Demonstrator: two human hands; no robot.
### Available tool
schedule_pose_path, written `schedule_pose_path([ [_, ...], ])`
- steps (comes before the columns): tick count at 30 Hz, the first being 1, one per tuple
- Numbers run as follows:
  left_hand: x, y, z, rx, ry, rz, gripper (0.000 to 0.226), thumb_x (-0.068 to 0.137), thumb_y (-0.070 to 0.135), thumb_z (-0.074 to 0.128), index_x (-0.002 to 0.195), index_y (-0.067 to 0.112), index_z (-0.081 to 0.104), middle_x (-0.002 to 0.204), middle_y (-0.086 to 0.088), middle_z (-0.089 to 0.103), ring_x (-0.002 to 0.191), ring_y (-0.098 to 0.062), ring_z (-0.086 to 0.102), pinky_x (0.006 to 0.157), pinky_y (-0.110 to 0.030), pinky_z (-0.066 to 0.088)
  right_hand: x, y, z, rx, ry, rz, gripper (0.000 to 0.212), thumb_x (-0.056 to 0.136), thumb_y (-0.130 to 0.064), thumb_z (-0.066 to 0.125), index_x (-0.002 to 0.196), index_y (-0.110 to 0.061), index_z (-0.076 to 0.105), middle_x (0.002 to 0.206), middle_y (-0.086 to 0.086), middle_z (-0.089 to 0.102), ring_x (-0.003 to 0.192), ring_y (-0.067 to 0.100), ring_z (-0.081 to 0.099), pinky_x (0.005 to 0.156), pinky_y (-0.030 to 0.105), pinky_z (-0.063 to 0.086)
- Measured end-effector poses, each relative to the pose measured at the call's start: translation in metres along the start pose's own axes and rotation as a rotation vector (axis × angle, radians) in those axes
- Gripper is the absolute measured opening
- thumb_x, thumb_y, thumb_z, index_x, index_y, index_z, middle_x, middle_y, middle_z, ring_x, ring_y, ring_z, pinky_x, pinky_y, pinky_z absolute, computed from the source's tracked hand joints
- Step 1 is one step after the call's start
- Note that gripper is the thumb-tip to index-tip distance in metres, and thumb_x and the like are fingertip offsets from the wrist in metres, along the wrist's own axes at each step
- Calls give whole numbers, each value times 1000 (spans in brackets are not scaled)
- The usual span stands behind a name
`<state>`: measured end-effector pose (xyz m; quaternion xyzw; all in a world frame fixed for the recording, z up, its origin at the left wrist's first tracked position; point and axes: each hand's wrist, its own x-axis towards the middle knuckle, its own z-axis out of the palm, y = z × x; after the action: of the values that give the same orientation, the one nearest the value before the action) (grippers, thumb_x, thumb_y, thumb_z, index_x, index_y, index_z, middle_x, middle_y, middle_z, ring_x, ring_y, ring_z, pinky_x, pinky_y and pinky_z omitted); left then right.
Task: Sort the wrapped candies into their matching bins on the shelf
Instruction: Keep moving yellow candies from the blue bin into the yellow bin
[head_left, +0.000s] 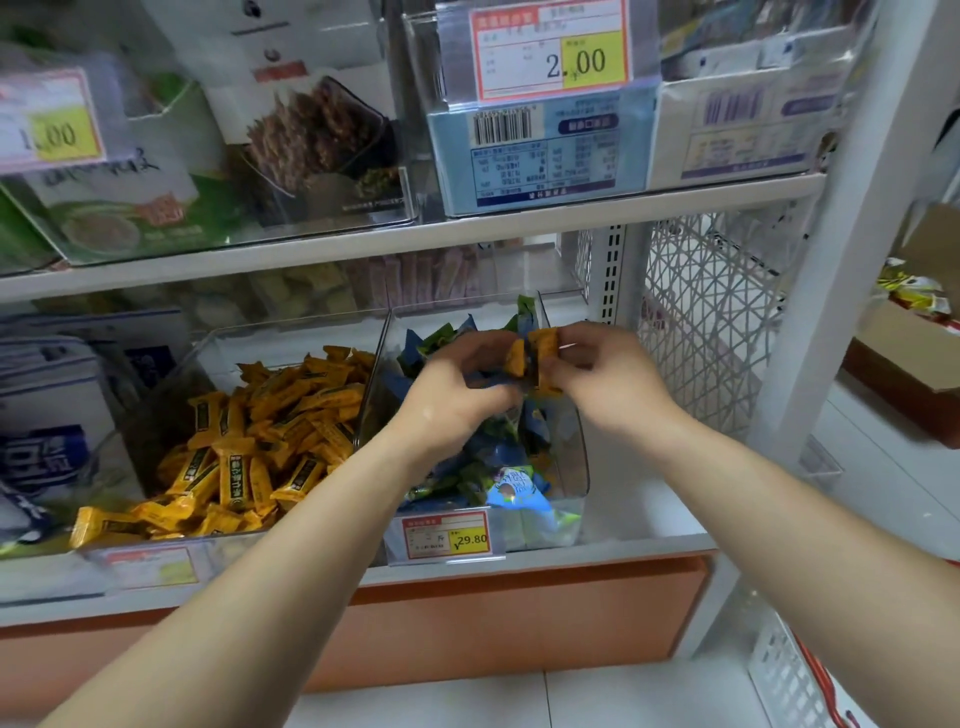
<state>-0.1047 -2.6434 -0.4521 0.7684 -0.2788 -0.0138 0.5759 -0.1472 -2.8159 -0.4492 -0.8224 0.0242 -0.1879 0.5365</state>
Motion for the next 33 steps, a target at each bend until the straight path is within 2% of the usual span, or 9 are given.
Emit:
schedule_pose_path([
  [4,6,-10,-1,-20,133,7,37,88,-12,60,92,23,70,89,3,75,89,-9,71,78,-20,53,0,3,3,14,23,9,20,87,-15,67,85,-35,68,87,-5,74,85,16,70,85,45,57],
  [7,8,-12,-2,-21,132,-22,44,83,-13,61,94,28,70,90,8,76,90,-4,70,72,-17,52,-2,1,4,-14,21,-23,21,87,-17,65,85,-37,67,85,-8,74,84,13,70,82,41,58],
  [11,4,-4,-5,29,83,38,41,80,-5,71,105,28,71,102,8,73,96,-6,69,81,-20,55,-5,-6,4,-52,4,-87,20,88,-17,64,93,-35,69,80,-16,72,81,3,68,73,27,53],
  [16,-7,14,-16,-144,171,-20,15,91,12,70,97,26,71,75,8,74,63,-5,66,58,-15,50,-7,-17,15,195,-32,-32,23,91,-14,68,113,-19,63,95,-1,76,89,15,72,86,38,57],
  [19,-14,20,-35,-109,227,-44,7,90,25,71,96,29,72,87,12,76,81,-1,71,64,-12,49,-12,-25,31,423,-70,2,14,89,-9,71,99,-18,65,90,6,76,84,19,73,75,34,58],
  [23,-32,26,-45,-221,189,-173,11,100,23,58,103,23,68,96,0,77,91,-21,74,70,-32,60,-19,-36,57,500,-90,10,15,85,-12,76,98,-16,69,93,5,75,90,20,72,73,34,61],
  [28,-55,24,-74,-217,233,-231,20,100,33,57,104,18,70,90,1,76,83,-12,72,60,-22,54,-21,-57,86,472,-135,5,12,83,-16,78,92,-19,72,85,-1,77,81,10,72,65,26,57],
  [31,-62,17,-96,-24,330,-203,14,96,32,63,99,20,70,83,2,76,78,-15,73,58,-25,55,-22,-67,98,200,-159,-129,12,87,-30,73,98,-29,75,92,-14,75,88,0,68,74,22,54],
  [33,-60,11,-116,155,426,-176,14,92,35,67,99,24,70,82,5,75,80,-15,72,66,-31,57,-20,-70,97,-32,-183,-216,23,90,-37,68,110,-31,74,102,-21,70,95,-2,63,80,21,49],
])
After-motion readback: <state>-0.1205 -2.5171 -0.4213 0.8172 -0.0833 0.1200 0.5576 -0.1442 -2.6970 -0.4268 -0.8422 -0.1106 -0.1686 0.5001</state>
